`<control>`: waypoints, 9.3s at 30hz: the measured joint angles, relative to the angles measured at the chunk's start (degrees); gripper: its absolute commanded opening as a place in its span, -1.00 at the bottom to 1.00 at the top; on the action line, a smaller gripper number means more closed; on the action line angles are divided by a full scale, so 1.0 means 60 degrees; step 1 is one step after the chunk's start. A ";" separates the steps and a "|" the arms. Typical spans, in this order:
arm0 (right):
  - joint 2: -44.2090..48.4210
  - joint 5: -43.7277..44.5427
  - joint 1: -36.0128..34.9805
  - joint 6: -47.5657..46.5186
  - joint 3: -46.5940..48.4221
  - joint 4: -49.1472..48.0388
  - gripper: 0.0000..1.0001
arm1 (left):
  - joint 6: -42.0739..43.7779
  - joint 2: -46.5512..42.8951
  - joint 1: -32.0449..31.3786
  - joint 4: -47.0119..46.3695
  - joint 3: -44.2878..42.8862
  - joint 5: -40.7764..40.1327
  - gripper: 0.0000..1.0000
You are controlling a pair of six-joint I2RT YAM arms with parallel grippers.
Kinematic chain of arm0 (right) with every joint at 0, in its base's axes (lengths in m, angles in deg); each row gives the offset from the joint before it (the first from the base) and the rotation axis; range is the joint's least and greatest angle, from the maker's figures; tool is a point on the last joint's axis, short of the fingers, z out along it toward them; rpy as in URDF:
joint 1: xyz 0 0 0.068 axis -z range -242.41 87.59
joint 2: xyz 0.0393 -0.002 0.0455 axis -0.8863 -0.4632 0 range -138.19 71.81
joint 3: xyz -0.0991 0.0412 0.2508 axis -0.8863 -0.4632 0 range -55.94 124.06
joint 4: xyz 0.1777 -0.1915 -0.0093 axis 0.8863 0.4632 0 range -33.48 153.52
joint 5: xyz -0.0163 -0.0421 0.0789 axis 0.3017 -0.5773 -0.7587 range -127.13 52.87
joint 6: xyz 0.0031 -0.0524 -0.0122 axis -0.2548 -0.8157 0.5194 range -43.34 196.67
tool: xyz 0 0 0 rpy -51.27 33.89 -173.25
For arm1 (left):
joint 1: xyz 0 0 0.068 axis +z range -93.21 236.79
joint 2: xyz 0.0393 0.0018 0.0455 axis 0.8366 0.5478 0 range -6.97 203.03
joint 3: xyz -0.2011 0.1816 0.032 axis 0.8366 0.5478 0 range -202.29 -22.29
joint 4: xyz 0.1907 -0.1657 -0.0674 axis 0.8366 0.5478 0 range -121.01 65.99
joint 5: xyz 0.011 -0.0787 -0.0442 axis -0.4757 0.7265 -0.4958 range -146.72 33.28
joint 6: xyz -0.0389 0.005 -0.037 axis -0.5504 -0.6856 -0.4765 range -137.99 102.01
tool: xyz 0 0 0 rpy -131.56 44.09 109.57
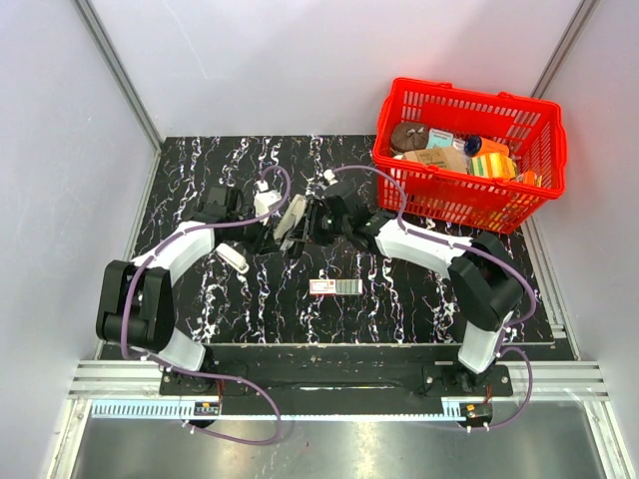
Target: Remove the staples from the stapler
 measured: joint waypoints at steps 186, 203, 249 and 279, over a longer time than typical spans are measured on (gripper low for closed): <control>-0.5166 0.7380 -0.2732 0.0521 0.6262 0.6612 0.03 | -0.2058 -0.7701 0.2499 0.3778 -0.0412 -0.6546 0.98; -0.5351 0.7136 -0.2699 0.0441 0.6368 0.6564 -0.13 | -0.2033 -0.7730 0.2499 0.3756 -0.0237 -0.6604 0.98; -0.2346 0.6688 -0.2470 -0.0426 0.3253 0.6976 -0.83 | -0.1851 -0.7825 0.2503 0.3712 0.0004 -0.6757 0.98; -0.0667 0.6958 -0.2761 0.0437 0.0157 0.6721 -0.77 | -0.1792 -0.7774 0.2503 0.3697 0.0259 -0.6696 0.98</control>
